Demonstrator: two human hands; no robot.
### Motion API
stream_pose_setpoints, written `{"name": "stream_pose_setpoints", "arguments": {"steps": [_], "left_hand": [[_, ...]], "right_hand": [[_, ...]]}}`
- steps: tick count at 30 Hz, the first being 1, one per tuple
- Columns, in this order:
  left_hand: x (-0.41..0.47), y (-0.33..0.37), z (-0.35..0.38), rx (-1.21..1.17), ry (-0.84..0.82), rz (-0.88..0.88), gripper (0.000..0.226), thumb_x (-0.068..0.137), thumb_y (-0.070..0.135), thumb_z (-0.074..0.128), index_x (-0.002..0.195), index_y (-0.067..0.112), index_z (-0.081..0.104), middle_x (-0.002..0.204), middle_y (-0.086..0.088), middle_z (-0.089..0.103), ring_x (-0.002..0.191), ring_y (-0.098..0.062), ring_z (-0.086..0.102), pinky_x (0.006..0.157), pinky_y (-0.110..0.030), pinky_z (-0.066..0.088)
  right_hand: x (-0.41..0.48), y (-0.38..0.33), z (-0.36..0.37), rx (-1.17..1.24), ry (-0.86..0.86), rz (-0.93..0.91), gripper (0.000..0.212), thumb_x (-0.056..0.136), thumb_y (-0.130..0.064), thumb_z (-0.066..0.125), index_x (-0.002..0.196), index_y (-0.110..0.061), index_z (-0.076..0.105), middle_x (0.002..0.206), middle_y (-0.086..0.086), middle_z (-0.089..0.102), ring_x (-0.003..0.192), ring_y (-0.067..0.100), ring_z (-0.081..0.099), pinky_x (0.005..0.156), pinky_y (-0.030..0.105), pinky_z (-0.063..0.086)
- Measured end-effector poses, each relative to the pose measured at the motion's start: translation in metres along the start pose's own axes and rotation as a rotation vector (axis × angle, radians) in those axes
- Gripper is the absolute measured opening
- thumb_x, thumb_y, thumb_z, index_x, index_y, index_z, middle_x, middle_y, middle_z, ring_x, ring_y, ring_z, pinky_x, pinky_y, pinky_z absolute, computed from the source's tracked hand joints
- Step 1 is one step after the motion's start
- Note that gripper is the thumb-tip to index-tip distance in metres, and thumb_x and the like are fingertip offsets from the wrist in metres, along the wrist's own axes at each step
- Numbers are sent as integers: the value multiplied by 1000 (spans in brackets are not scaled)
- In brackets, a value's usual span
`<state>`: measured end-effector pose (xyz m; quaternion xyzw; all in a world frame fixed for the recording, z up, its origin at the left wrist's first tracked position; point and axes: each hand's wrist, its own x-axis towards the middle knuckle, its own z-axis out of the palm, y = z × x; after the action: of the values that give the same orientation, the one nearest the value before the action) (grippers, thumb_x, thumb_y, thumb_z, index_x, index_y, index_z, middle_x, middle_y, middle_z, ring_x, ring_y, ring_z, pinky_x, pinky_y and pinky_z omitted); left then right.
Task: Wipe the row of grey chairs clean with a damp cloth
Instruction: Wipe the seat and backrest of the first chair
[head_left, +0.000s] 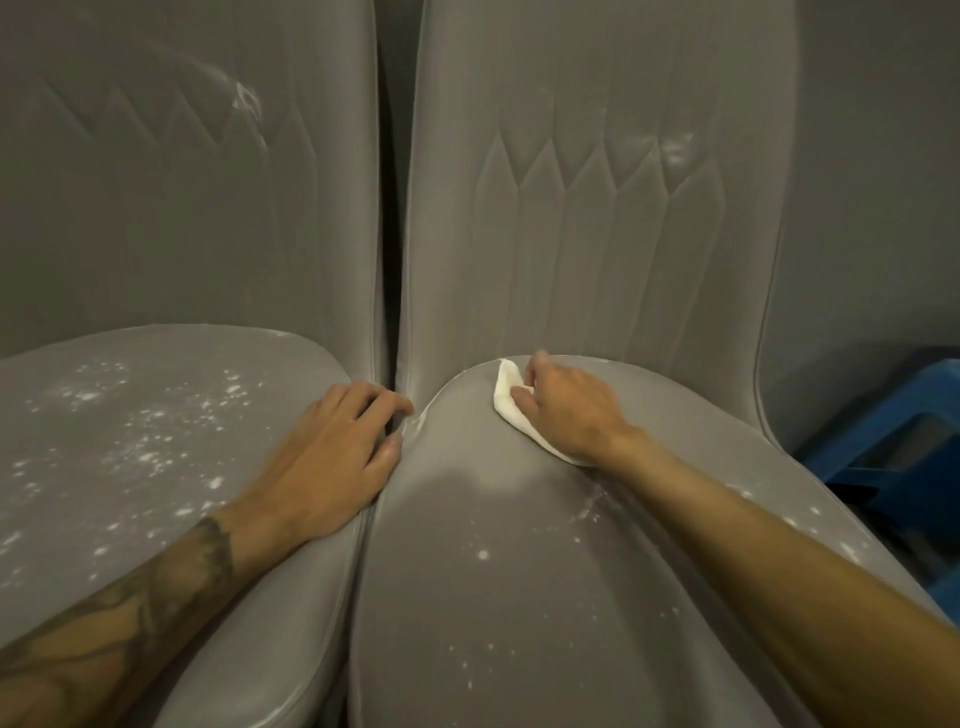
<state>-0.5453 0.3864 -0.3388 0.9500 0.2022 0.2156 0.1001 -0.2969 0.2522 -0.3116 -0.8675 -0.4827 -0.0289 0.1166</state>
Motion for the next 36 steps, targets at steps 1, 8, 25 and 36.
{"name": "stream_pose_setpoints", "arguments": {"steps": [1,8,25,36], "left_hand": [[0,1,-1,1,0,-3,28,107,33,48,133,29,56,131,8,52,119,-14,44,103,-31,38],[-1,-2,0,-17,-1,6,29,106,34,49,134,29,56,131,7,52,119,-14,45,102,-31,39],[0,-2,-1,12,-39,-3,34,106,43,40,133,29,56,129,6,54,117,-16,47,100,-34,41],[1,-4,0,21,-68,-12,45,99,48,34,132,30,57,126,5,56,116,-16,47,100,-36,41]], "right_hand": [[0,-10,4,-15,15,-9,31,102,-42,43,116,-15,48,115,14,68,105,36,62,80,41,43],[-53,-23,5,170,-17,-335,22,96,-56,44,102,-36,40,90,-8,56,86,25,55,69,34,29],[-29,95,-23,-53,5,134,26,103,-45,44,107,-19,45,114,14,68,100,36,63,76,39,42],[-60,81,-22,51,-79,-143,21,98,-58,42,104,-38,37,91,-6,60,80,21,56,66,34,35]]}}
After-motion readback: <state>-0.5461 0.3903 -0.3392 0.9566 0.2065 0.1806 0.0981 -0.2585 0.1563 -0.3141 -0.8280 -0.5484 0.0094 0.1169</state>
